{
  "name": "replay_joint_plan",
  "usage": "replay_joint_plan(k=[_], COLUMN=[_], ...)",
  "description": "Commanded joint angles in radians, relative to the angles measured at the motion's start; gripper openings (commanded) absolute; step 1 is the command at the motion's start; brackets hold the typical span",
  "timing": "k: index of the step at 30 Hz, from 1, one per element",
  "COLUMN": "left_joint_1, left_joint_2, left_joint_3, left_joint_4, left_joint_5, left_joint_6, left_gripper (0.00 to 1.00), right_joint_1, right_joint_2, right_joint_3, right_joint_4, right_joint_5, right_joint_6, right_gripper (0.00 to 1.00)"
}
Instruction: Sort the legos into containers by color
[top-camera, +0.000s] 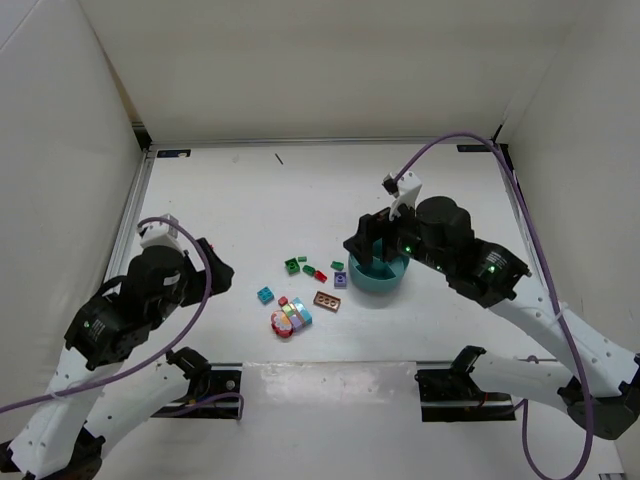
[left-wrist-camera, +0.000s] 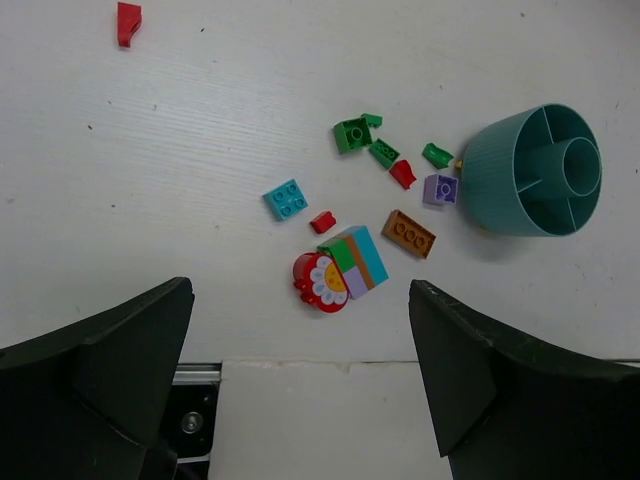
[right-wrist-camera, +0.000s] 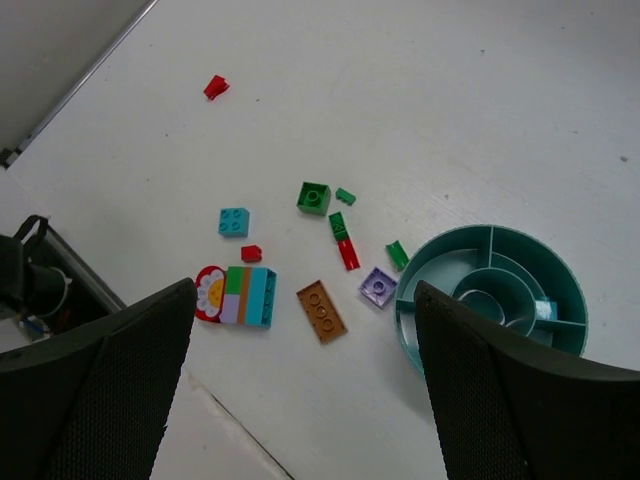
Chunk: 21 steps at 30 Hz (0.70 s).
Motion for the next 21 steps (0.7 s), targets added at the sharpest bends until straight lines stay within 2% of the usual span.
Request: replay_joint_plan(k=[1,7,10,15,17,18,19,21], left_joint_1=[-0.005,-0.005,-0.005,-0.005,-0.007,-0.005,-0.004,-0.007], left_joint_2=[-0.009,0.020,0.017,-0.050,-0.081,-0.088,-0.098,-0.109], left_joint_3=[-0.023,0.008,0.020,0.012,0.002,-0.004,-0.006,-0.012], left_joint_4=[-0.028,-0.084,-0.117,-0.195,-0.209,-0.224,-0.236,-0.255], left_joint_5=[-0.013,-0.042,-0.059,-0.129,-0.154,-0.160,-0.171,-0.171], left_joint_6=[-0.038,-0.060,-0.084,-0.171,-0.207,-0.219,-0.239,-0.245], left_gripper=[1.00,1.00,1.00,1.00,1.00,1.00,1.00,1.00], right_joint_1=[0.028,0.136,0.199,0.207,0.232,0.294,0.311,0.351], right_joint_2=[-0.026,0.008,0.054,0.176,0.227,0.241,0.294,0.336], right_joint_3=[-0.004,0.002,0.020,0.077,0.070,0.068,0.076,0.132], right_joint_4=[-0.001,-0.022,-0.028,-0.045,-0.021,-0.012,-0.018,-0.095], right_joint_5=[-0.025,-0.046,-0.005,-0.046,0.035,0.064,0.204,0.260], right_joint_6=[-0.002,-0.077,-0.039,0.070,0.118,0.122,0.157,0.202], right_gripper=[0.90,0.90,0.90,0.90,0.90,0.90,0.90,0.90])
